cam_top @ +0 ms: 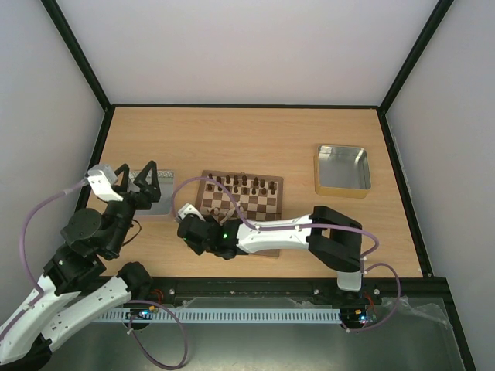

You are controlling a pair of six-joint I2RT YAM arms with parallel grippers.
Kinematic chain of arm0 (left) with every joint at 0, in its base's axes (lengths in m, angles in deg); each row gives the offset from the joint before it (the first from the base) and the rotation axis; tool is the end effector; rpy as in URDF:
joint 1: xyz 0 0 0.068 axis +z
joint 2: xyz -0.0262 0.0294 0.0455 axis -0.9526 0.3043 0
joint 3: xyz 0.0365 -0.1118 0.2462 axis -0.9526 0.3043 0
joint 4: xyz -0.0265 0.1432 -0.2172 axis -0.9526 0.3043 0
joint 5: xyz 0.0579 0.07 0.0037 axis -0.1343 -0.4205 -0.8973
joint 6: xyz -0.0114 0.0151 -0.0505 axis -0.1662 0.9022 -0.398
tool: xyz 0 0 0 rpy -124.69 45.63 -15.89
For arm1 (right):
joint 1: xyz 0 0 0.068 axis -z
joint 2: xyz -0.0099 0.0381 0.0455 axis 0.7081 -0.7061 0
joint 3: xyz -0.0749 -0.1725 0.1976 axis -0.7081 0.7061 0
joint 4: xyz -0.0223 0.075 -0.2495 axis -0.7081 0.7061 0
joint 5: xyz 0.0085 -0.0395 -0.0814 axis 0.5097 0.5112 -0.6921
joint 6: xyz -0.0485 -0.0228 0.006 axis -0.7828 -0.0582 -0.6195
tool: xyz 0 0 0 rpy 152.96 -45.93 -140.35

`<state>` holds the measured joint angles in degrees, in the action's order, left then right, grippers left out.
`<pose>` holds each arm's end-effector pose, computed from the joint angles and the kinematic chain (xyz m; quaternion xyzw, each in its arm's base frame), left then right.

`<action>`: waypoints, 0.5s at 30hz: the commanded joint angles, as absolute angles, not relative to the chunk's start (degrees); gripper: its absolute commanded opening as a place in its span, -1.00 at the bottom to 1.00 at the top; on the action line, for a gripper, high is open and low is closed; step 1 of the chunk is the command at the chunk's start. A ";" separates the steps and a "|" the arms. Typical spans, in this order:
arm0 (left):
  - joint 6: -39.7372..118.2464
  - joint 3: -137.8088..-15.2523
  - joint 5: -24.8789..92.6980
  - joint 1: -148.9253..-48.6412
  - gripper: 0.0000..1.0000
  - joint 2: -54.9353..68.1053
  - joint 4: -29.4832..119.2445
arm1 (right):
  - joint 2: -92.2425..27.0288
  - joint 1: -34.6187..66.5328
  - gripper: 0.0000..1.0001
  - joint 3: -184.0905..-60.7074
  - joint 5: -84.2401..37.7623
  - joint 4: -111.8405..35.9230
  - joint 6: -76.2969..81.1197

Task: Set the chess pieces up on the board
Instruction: Place the chess piece on the chessboard.

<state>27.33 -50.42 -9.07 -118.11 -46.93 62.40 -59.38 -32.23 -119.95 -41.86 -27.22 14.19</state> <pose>0.0676 -0.0404 0.3828 -0.1019 0.6535 -0.2523 0.7063 0.0972 0.4006 0.1964 -0.4213 0.8220 0.2174 0.3156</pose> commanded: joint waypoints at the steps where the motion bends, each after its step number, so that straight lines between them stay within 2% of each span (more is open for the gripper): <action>1: 28.23 -49.76 -10.46 -117.90 0.81 -47.73 62.63 | -61.85 -32.70 -0.89 -122.40 -45.31 -24.95 14.40; 7: 28.43 -49.36 -10.65 -117.90 0.83 -47.73 62.80 | -62.91 -32.70 -0.88 -122.67 -45.12 -24.18 14.79; 15: 28.52 -49.01 -10.74 -117.90 0.84 -47.64 62.80 | -63.57 -32.70 -0.76 -122.92 -43.00 -23.58 14.84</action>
<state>27.74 -49.35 -9.49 -118.11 -47.17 62.86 -62.35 -32.23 -121.18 -42.91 -25.08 14.27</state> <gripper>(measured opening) 0.917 0.114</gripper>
